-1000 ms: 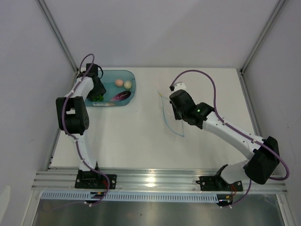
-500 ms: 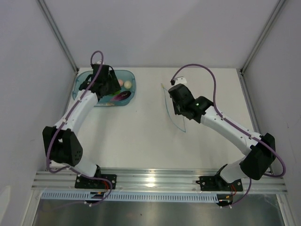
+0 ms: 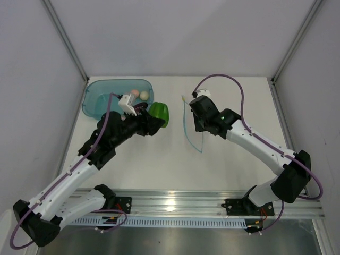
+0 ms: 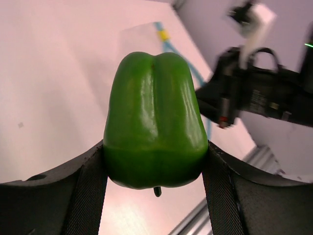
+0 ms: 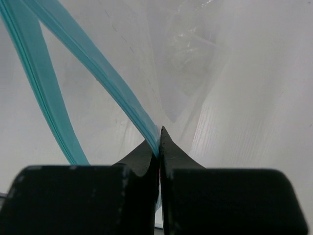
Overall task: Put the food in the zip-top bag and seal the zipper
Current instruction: Place the fake vegetable in the zipper food storage bag.
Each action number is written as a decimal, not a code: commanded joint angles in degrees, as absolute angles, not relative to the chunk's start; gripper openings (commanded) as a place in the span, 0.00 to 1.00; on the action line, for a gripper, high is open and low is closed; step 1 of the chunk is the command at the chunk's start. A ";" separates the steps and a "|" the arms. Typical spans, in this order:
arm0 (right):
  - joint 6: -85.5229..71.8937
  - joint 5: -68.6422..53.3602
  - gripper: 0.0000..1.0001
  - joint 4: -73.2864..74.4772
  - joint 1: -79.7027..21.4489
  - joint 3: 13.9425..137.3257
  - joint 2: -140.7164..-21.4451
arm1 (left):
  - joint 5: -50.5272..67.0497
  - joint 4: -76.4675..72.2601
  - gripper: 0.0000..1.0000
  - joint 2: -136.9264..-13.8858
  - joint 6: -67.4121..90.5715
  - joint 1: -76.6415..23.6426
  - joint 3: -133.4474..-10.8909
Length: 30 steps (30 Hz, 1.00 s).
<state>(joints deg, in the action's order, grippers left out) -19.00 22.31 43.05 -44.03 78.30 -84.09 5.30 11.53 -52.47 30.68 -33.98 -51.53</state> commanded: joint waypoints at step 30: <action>-24.35 7.47 0.00 40.69 -44.91 76.29 -75.67 | 5.11 11.67 0.01 -76.37 39.55 -44.73 -60.89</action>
